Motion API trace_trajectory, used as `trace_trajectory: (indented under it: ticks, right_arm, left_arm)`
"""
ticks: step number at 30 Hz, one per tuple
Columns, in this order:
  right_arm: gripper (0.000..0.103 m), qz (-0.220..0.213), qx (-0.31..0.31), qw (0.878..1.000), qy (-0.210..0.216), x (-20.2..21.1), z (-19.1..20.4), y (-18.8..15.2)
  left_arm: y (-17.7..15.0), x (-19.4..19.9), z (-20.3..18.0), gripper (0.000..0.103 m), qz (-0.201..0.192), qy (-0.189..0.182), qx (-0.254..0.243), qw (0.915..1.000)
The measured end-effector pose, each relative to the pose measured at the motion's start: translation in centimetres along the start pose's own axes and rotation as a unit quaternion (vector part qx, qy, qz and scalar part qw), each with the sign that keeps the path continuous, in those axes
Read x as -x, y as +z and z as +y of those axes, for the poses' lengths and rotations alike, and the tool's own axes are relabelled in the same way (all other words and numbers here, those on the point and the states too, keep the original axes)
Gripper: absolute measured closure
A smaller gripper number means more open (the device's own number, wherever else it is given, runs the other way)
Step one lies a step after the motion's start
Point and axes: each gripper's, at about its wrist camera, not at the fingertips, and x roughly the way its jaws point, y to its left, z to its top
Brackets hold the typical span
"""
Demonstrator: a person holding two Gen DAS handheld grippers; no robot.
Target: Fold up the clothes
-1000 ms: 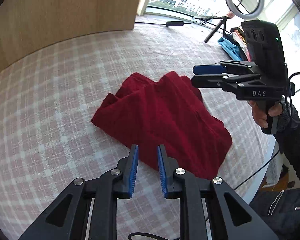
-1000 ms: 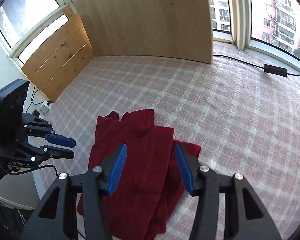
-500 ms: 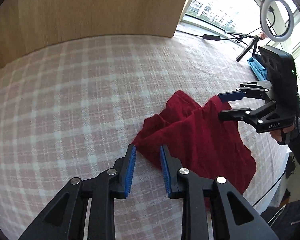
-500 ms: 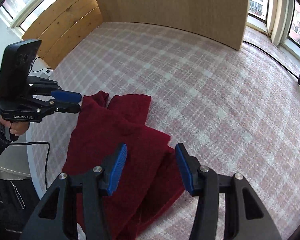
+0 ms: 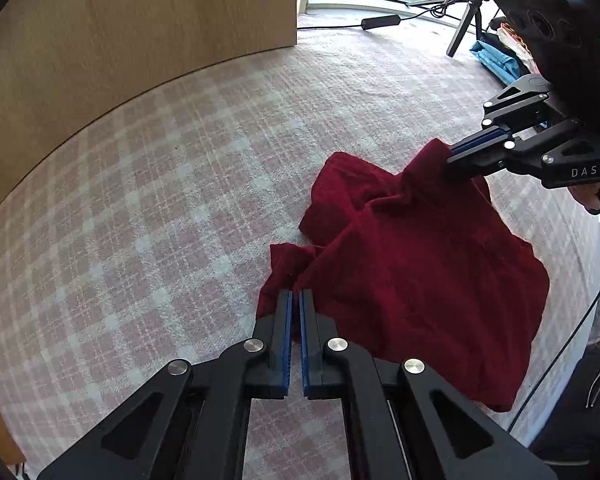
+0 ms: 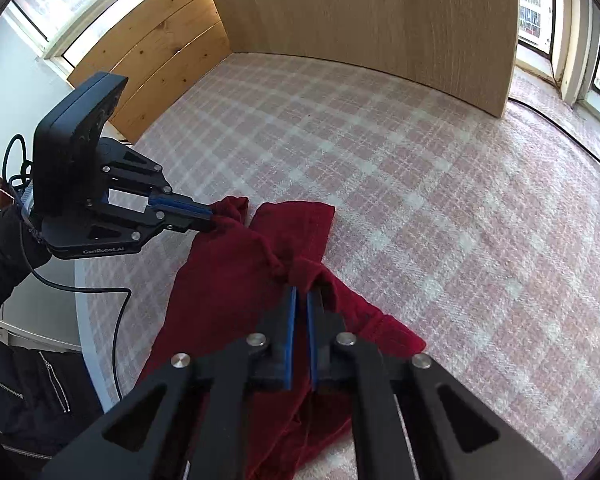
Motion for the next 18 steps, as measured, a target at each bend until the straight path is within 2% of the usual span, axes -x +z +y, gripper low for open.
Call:
trace_trajectory:
  ticks: [7,10,15,17,18]
  right_arm:
    - [0.099,-0.041,0.025,0.999,0.014,2.1,1.8,2.4]
    - [0.099,-0.023,0.036,0.999,0.003,-0.2,1.7,4.0]
    - [0.096,0.039,0.056,0.997,-0.027,-4.7,1.0,4.7]
    - [0.085,0.037,0.056,0.997,-0.041,-4.7,0.8,4.8]
    - [0.066,0.036,0.056,0.997,-0.049,-4.7,0.6,4.9]
  left_arm:
    - [-2.3,3.8,1.5,0.1,-0.041,-0.015,0.036,0.9984]
    - [-2.7,2.5,2.5,0.1,-0.025,-0.006,0.055,0.9981]
    - [-3.1,0.4,3.3,0.1,-0.009,-0.005,0.074,0.9972]
    - [-3.1,0.3,3.2,0.1,-0.01,-0.007,0.076,0.997]
    - [-3.1,0.3,3.3,0.099,-0.011,-0.005,0.077,0.9969]
